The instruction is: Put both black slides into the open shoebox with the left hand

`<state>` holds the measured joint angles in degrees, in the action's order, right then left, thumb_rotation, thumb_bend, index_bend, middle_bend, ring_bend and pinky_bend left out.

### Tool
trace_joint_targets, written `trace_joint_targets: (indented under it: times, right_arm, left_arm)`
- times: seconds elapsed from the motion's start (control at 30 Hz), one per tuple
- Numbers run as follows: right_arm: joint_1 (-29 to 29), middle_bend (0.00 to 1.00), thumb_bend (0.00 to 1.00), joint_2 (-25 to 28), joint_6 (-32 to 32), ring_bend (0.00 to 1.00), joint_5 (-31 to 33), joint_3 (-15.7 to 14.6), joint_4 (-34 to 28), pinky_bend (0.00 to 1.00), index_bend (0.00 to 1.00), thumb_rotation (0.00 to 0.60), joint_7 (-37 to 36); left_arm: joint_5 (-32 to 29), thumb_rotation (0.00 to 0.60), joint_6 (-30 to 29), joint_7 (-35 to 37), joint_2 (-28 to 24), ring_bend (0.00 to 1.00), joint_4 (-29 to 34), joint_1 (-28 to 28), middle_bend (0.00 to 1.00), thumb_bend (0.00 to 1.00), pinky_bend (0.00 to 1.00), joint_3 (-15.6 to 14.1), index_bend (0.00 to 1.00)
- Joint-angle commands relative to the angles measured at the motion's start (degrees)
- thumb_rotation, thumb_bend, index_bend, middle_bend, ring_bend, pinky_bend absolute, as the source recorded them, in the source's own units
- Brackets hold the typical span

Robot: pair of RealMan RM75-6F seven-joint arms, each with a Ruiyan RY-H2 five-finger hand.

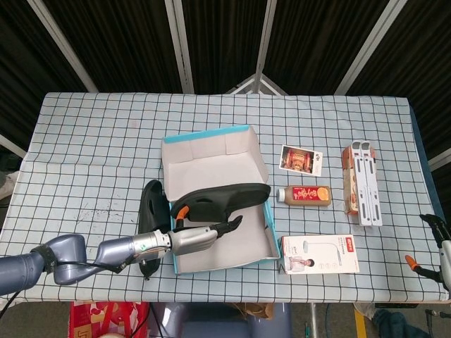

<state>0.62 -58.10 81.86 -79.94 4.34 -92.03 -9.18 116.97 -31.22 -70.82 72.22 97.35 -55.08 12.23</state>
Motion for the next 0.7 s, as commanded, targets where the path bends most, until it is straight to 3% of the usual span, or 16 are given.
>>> trace_joint_targets:
  times: [0.03,0.7]
  right_arm:
    - [0.02,0.17,0.23,0.01,0.01,0.22,-0.07,-0.02,-0.08,0.22,0.17,0.6,0.06]
    - [-0.02,0.17,0.23,0.13,-0.22,0.22,0.26,0.0,-0.16,0.22,0.17,0.6,0.01]
  left_arm:
    - [-0.6,0.6,0.35,-0.43,0.51,0.05,-0.48,-0.25,0.43,0.5,0.05,0.2,0.31]
    - [-2.9,0.6,-0.33,-1.61,1.64,0.05,-1.41,1.04,0.44,0.5,0.05,-2.19,0.32]
